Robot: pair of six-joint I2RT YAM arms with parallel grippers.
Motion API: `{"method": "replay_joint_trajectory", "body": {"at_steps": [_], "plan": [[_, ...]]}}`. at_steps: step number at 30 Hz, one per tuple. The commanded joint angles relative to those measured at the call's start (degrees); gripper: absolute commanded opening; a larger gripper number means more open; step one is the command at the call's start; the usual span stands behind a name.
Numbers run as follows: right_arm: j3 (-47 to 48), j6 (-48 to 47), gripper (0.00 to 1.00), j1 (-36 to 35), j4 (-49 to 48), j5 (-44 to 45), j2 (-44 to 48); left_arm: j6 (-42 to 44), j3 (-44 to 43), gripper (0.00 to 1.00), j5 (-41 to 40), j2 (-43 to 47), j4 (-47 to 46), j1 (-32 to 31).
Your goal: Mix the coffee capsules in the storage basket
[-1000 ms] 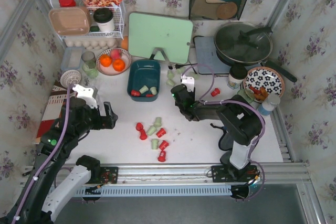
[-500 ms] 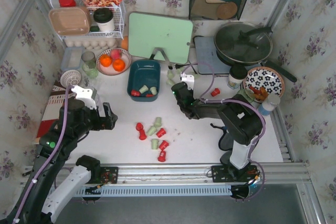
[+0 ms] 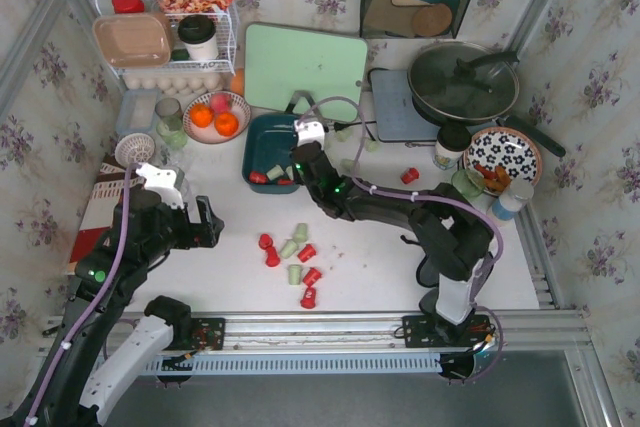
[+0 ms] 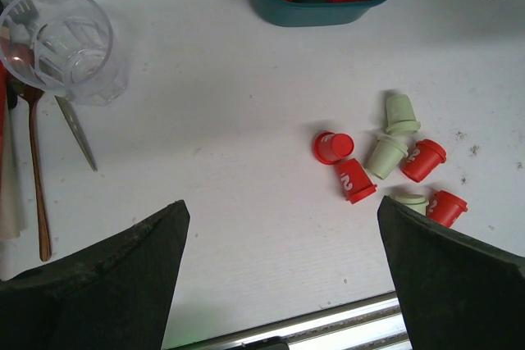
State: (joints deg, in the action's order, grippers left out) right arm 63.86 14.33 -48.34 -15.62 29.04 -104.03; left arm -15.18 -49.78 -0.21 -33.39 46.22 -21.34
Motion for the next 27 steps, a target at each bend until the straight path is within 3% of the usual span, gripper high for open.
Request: {"method": "replay_joint_trajectory", "body": {"at_steps": [1,5,11,16,22,27], "plan": [[5.02,-0.81,0.23,-0.49,-1.78,-6.27,-4.28,0.24,0.14,0.99,0.21,0.0,-0.58,0.08],[9.58,-0.28,0.27,-0.44,0.17,-9.2,-9.19,0.24,0.21,0.99,0.22,-0.17,-0.54,0.07],[12.06,1.01,0.5,-0.44,3.5,-10.33,-12.01,0.26,0.23,0.99,0.3,-0.62,-0.55,0.07],[10.98,0.98,0.61,-0.44,4.27,-10.51,-10.45,0.24,0.3,0.99,0.22,-1.28,-0.54,0.07],[8.47,0.34,0.63,-0.44,4.46,-10.39,-5.44,0.26,0.24,0.99,-0.26,-2.69,-0.34,0.07],[1.47,-2.05,0.64,-0.44,1.88,-7.71,4.33,0.24,0.18,0.99,-1.17,-4.42,0.08,0.08]]}}
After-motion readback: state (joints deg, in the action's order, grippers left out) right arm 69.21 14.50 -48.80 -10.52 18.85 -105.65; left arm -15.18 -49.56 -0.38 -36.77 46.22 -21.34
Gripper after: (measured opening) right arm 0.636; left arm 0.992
